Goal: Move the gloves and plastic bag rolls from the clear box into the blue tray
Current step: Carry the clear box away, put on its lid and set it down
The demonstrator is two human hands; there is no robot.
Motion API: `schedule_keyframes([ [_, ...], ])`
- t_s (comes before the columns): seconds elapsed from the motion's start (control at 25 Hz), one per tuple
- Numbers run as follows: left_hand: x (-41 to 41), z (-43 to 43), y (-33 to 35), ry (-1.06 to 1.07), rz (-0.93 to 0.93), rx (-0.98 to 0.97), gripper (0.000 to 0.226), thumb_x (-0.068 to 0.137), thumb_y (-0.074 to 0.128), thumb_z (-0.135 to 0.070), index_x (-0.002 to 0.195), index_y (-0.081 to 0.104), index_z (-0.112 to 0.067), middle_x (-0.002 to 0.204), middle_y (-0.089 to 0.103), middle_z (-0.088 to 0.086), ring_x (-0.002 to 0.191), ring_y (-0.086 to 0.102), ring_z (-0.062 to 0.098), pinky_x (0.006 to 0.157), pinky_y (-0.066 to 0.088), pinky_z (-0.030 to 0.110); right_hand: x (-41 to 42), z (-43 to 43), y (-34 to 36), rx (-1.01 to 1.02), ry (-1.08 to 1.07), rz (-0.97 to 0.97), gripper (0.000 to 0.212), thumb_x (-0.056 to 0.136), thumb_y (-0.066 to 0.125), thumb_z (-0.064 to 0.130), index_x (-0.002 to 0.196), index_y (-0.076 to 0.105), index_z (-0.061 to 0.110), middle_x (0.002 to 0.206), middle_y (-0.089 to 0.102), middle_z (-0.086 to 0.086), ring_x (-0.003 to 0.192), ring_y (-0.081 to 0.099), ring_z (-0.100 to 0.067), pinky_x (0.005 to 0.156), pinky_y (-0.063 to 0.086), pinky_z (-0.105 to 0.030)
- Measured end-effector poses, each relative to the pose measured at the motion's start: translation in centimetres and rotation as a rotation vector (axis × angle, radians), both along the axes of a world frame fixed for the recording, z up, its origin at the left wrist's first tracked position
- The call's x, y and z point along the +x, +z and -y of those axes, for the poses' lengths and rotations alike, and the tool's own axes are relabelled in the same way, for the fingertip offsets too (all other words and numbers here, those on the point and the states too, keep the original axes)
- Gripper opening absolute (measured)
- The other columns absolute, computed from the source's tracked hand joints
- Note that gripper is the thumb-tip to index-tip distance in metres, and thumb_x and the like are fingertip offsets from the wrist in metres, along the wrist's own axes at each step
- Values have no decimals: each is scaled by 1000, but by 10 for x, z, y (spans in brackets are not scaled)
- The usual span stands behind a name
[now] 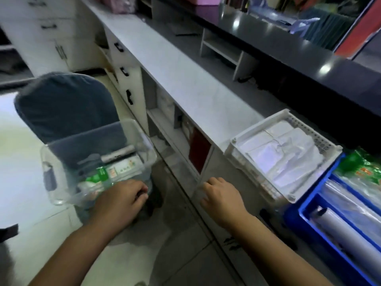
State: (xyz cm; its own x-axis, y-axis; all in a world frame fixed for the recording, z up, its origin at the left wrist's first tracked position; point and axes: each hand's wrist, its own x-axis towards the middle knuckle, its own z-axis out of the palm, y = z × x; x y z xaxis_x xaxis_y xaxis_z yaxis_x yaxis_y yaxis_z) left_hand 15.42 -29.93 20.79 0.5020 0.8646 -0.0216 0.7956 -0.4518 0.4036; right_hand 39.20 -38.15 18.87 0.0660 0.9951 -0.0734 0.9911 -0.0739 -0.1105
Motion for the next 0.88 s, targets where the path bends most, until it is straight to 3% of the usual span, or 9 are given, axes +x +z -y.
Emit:
schedule_keyframes([
  [0.12,-109,-31,-10,141,-88,9,15,86,56,-34,97,65,-30,98,69,-5,88,62,17,59,36,26,-78,-47,-17,-66,71,-2,25,88,45,32,98,57,13,99,58,-6,93,53,-27,64,35,-31],
  [0.36,-175,-62,-32,246,-70,-32,12,86,55,-33,93,65,-31,92,70,-6,81,61,15,59,42,27,-103,-79,-43,-109,20,-30,28,86,50,41,105,60,23,105,61,1,99,56,-20,75,51,-33],
  [0.6,-216,-118,-66,356,-99,-66,11,85,54,-33,89,64,-33,91,69,-9,82,61,15,57,40,26,-120,-158,-76,-164,-16,-34,24,84,52,42,98,62,25,99,62,5,91,58,-15,69,51,-32],
  [0.76,-228,-186,-85,387,-143,-92,11,85,52,-31,84,63,-32,86,68,-11,76,58,10,50,30,22,-125,-238,-104,-195,-3,-80,20,84,53,37,96,64,24,94,64,3,83,61,-16,61,47,-28],
  [0.88,-226,-241,-95,397,-187,-116,12,86,51,-31,86,63,-31,90,68,-10,83,61,13,55,34,25,-129,-292,-122,-259,-10,-157,23,86,54,33,104,64,22,104,66,-1,91,62,-19,69,51,-30],
])
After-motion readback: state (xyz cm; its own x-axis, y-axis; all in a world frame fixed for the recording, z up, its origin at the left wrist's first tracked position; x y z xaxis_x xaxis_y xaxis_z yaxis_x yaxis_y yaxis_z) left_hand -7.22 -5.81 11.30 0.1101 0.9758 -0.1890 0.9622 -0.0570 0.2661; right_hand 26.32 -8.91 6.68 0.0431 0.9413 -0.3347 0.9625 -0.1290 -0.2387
